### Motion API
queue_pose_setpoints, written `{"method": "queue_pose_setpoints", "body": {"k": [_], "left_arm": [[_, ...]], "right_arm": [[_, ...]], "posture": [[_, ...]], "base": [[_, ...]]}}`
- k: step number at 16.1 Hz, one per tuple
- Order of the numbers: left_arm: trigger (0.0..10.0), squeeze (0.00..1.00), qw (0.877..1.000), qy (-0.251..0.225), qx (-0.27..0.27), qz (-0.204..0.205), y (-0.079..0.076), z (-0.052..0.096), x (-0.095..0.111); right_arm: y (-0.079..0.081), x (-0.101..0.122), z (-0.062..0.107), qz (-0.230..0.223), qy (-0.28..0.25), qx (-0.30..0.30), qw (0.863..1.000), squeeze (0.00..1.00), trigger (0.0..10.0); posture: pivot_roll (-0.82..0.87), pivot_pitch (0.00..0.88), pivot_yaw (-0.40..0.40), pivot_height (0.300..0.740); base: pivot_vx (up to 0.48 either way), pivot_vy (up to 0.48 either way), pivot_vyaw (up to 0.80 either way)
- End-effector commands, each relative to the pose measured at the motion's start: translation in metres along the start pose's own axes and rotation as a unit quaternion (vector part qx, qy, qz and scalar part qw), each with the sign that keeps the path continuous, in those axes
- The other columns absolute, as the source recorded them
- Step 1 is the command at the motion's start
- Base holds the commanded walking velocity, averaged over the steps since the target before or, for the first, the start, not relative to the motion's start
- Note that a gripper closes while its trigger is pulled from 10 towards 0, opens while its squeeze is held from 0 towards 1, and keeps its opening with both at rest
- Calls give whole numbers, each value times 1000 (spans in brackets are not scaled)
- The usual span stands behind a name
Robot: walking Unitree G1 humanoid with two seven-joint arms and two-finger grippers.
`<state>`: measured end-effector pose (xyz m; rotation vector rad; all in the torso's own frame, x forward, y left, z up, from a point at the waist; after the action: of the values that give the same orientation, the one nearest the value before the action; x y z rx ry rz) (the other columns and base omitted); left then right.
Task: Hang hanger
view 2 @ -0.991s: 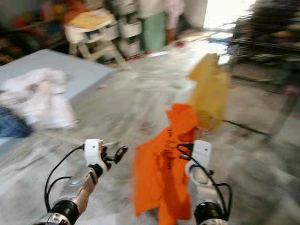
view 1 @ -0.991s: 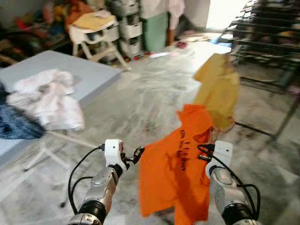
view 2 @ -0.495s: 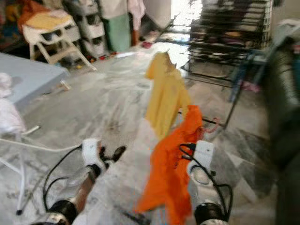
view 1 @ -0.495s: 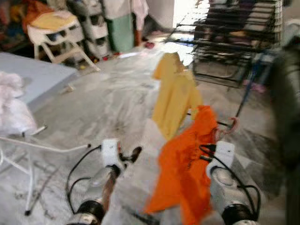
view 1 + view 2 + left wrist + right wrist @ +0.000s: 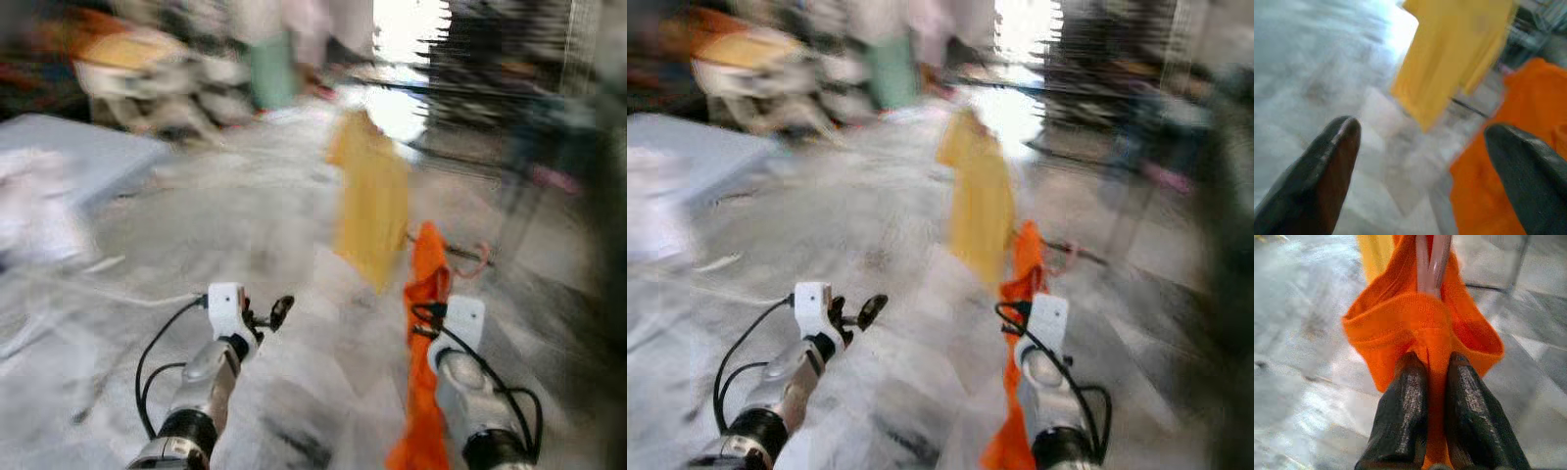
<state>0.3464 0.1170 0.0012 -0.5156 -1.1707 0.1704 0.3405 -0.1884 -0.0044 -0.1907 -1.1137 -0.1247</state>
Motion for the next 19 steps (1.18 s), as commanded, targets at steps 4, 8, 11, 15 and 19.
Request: {"method": "queue_pose_setpoints", "body": {"k": [4, 8, 11, 15, 19], "left_arm": [[10000, 0, 1000, 4, -1, -2, 1, 0, 0], [10000, 0, 1000, 7, -6, -1, -1, 0, -2], [10000, 0, 1000, 13, -12, 0, -2, 1, -5], [10000, 0, 1000, 18, -16, 0, -3, 2, -8], [10000, 0, 1000, 20, -16, -3, -3, 2, -9]], "right_arm": [[6, 20, -1, -2, -36, 5, 999, 0, 10000], [0, 24, 0, 3, -46, -19, 999, 0, 10000], [-1, 38, 1, 15, -76, -25, 997, 0, 10000], [0, 45, 4, 40, -96, -24, 994, 0, 10000], [0, 42, 4, 46, -91, -17, 995, 0, 10000]], "posture": [[-125, 0, 89, 740], [-129, 0, 88, 740], [-129, 0, 87, 740], [-131, 0, 86, 740], [-131, 0, 83, 740]], "base": [[375, 298, 0], [388, 282, 0], [393, 275, -533], [405, 254, -400], [412, 246, 0]]}}
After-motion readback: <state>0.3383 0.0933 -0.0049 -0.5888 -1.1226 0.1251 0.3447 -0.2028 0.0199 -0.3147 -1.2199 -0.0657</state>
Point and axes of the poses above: a point about 5 cm out from each wrist's last joint towards the gripper, its own z axis pointing back from the gripper into the wrist, its own x axis along the axis of the wrist's last joint, y = z × x, the point moved 5 cm from there along -z, pointing out of the wrist towards the gripper, and after that the axes turned 7 degrees about z, right-handed, at the moved point
